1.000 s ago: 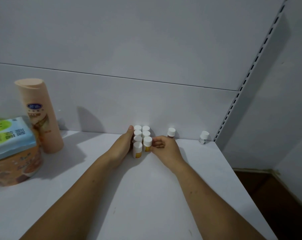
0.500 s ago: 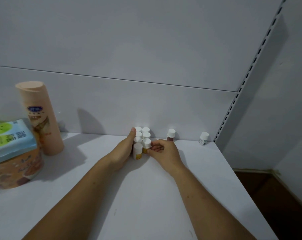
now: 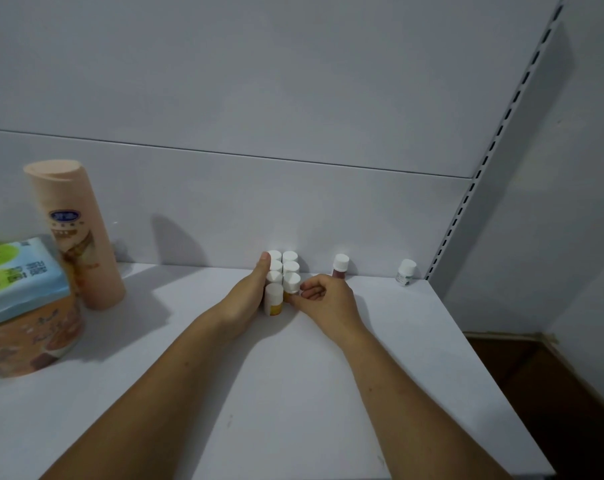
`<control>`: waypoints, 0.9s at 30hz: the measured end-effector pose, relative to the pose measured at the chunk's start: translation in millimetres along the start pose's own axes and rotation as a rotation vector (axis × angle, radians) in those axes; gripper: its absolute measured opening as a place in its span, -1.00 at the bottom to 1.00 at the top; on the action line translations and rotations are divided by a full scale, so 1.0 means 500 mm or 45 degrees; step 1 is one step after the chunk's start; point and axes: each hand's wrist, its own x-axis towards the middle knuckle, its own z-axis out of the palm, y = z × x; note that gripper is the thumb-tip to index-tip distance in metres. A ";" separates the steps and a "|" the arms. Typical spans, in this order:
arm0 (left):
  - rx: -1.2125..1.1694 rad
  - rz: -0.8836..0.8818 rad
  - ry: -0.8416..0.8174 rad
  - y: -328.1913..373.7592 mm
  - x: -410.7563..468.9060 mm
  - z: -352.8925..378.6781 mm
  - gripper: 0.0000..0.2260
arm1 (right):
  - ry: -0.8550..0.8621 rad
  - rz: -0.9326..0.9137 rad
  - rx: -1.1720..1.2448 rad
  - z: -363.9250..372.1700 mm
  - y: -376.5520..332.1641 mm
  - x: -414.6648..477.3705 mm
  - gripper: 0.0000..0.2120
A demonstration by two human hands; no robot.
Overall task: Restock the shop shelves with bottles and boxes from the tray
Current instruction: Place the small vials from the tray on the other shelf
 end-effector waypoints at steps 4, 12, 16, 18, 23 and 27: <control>-0.025 0.016 0.040 0.004 -0.006 0.004 -0.43 | -0.010 0.007 -0.029 -0.002 -0.006 -0.001 -0.68; 0.384 0.162 0.210 0.046 -0.062 0.017 -0.44 | -0.079 0.050 -0.123 -0.028 -0.019 -0.052 -0.59; 1.159 0.354 0.231 0.084 -0.115 0.006 -0.26 | -0.098 -0.061 -0.343 -0.088 -0.064 -0.120 -0.51; 1.456 0.447 0.273 0.104 -0.150 0.015 -0.27 | -0.101 -0.149 -0.506 -0.126 -0.102 -0.159 -0.45; 1.856 0.508 0.288 0.118 -0.305 0.090 -0.18 | -0.150 -0.322 -0.844 -0.206 -0.169 -0.300 -0.33; 2.000 0.462 0.303 0.086 -0.463 0.187 -0.15 | -0.212 -0.384 -0.894 -0.253 -0.151 -0.448 -0.28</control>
